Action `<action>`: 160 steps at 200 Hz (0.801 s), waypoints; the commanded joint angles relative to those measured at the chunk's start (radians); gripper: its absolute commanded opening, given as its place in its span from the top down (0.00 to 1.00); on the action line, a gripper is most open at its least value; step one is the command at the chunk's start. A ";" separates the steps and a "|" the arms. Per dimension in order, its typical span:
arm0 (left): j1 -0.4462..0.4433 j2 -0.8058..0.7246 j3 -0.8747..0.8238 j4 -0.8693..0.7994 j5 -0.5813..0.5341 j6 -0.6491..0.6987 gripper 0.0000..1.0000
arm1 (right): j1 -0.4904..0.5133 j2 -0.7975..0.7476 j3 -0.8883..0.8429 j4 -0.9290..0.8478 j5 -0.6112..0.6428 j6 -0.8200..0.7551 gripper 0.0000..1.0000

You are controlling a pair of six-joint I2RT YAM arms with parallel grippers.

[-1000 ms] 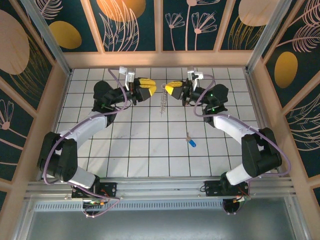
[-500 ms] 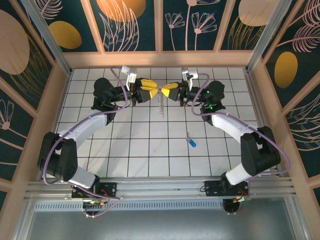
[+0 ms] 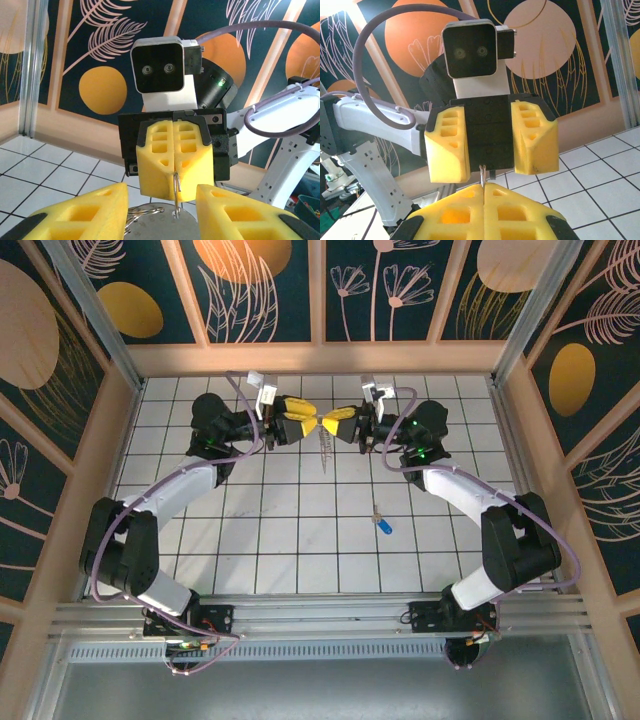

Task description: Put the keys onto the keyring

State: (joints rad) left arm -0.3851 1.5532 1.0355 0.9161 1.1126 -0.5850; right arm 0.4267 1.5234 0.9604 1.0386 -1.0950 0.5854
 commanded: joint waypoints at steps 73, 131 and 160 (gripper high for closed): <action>-0.040 0.012 0.056 -0.008 0.055 0.015 0.73 | 0.009 -0.043 0.020 -0.009 -0.010 -0.054 1.00; -0.040 -0.021 0.031 -0.042 0.036 0.059 0.72 | -0.009 -0.077 -0.006 -0.032 0.012 -0.075 1.00; -0.041 -0.019 0.029 -0.036 0.043 0.054 0.83 | -0.009 -0.082 -0.006 -0.032 0.011 -0.073 1.00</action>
State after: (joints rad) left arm -0.4202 1.5585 1.0641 0.8780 1.1439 -0.5495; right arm 0.4232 1.4811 0.9565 0.9787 -1.0908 0.5293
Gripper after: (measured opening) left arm 0.200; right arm 0.044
